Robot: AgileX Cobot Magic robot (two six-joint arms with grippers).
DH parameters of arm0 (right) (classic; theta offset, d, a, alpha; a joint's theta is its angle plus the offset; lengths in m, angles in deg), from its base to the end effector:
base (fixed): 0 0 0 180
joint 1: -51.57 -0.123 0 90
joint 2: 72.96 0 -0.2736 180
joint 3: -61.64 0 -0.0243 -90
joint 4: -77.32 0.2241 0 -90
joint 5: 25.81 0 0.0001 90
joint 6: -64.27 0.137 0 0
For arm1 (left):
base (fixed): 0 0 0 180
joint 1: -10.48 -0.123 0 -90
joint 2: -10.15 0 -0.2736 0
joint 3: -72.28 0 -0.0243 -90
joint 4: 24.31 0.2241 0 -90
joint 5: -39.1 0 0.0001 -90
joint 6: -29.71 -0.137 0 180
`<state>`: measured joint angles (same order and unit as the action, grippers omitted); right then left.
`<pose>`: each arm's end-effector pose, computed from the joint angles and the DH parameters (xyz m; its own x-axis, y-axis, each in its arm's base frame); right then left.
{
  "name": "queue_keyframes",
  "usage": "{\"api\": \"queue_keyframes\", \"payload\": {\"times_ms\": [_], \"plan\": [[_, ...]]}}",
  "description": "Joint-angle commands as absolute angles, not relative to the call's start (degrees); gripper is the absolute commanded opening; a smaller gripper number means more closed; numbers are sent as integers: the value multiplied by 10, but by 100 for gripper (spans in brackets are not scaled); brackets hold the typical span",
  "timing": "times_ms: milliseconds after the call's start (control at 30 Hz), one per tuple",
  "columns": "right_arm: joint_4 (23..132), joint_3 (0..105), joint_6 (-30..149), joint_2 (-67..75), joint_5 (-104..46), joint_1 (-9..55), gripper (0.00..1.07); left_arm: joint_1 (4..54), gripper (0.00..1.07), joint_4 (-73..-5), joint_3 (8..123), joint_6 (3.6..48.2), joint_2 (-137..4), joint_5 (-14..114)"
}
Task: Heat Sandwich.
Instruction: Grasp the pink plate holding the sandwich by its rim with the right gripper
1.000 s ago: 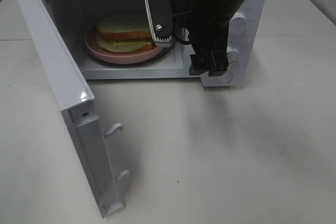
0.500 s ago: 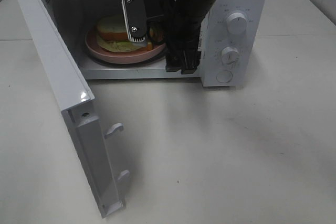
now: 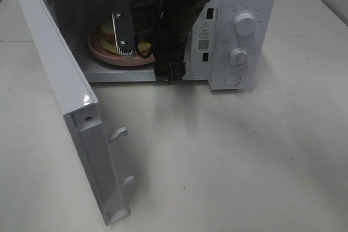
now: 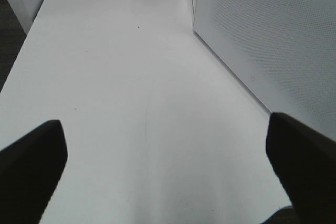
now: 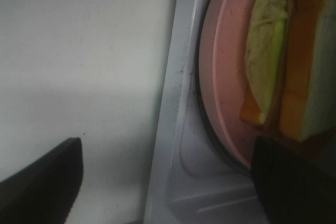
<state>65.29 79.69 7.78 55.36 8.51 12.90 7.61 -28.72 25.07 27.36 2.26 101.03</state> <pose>0.3756 0.2799 0.1727 0.2673 -0.9523 -0.1475 -0.8053 -0.1367 -0.5769 0.0211 -0.0083 0.2466 -0.4527 -0.0180 -0.8915 0.0126 0.9996 -0.0265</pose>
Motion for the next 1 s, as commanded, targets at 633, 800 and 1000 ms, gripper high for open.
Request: {"api": "queue_keyframes", "payload": {"times_ms": [633, 800, 1000], "plan": [[660, 925, 85, 680, 83, 129, 78, 75, 98, -243, 250, 277, 32, 1004], [668, 942, 85, 696, 86, 129, 76, 75, 98, -237, 250, 277, 32, 1004], [672, 942, 85, 700, 87, 130, 71, 75, 98, -237, 250, 277, 32, 1004]]}}
